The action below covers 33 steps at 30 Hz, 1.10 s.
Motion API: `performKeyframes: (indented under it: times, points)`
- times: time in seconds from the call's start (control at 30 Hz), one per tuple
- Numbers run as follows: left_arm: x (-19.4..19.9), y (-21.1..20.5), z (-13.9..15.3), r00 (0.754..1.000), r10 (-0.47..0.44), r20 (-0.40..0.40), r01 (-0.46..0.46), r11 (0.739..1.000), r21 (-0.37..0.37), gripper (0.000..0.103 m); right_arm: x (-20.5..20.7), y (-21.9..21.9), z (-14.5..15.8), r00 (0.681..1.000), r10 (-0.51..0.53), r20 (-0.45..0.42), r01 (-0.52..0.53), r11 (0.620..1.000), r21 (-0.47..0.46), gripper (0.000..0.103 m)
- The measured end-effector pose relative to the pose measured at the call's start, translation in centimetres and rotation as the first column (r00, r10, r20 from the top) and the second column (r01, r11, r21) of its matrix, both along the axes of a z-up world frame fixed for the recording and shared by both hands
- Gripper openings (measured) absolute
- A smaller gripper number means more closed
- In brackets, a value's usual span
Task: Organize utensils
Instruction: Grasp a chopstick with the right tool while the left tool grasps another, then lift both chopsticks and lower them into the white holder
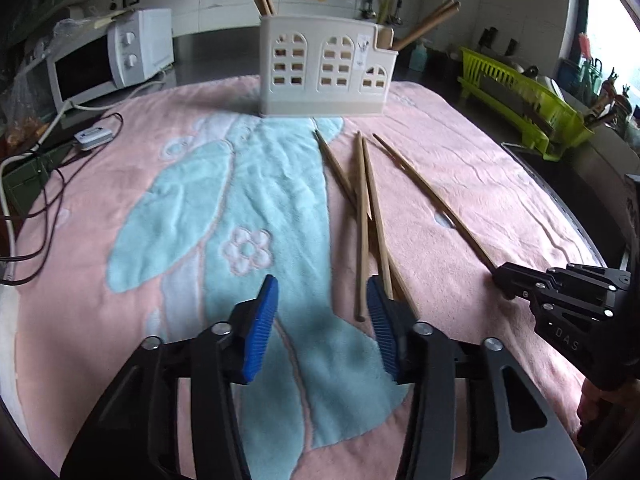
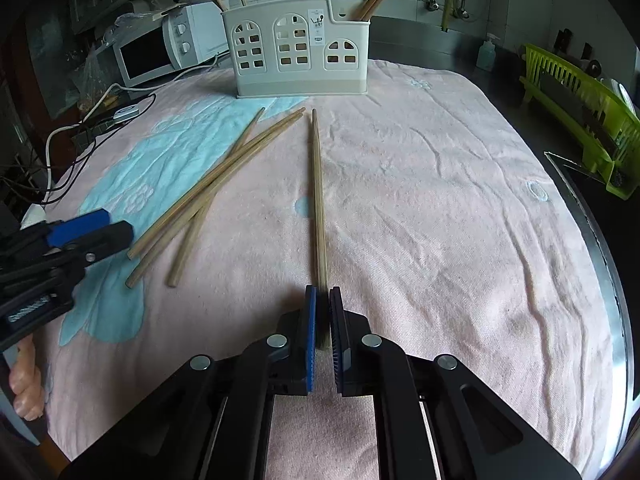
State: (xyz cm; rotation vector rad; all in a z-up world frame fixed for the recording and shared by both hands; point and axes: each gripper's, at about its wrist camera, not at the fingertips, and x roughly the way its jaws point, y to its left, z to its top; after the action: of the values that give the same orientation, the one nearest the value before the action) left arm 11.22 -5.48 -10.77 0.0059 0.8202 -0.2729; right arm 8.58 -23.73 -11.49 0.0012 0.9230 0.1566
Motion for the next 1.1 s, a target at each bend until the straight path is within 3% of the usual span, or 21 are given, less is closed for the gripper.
performKeyframes:
  times: [0.17, 0.37, 0.57, 0.8, 1.1]
  points:
    - [0.8, -0.7, -0.6, 0.999, -0.022, -0.024, 0.021, 0.999, -0.039, 0.040, 0.0, -0.2, 0.0, 1.000, 0.004, 0.004, -0.004, 1.000, 0.016, 0.007]
    - [1.7, -1.5, -1.2, 0.998, -0.039, -0.044, 0.037, 0.999, -0.034, 0.023, -0.1, -0.4, -0.1, 1.000, 0.006, 0.007, -0.006, 0.999, 0.031, 0.007]
    - [2.2, -1.8, -1.5, 0.998, -0.039, -0.054, 0.036, 0.998, -0.046, 0.020, -0.1, -0.4, -0.1, 1.000, 0.008, 0.011, -0.008, 0.999, 0.031, 0.007]
    - [2.3, -2.1, -1.6, 0.998, -0.047, -0.051, 0.044, 0.998, -0.046, 0.009, -0.1, -0.4, 0.0, 1.000, 0.009, 0.015, -0.009, 0.999, 0.032, 0.007]
    - [1.1, -2.0, 0.2, 0.999, -0.053, 0.009, 0.054, 0.998, -0.029, 0.006, -0.5, -0.8, 0.7, 0.999, 0.017, 0.044, -0.019, 0.999, 0.049, 0.007]
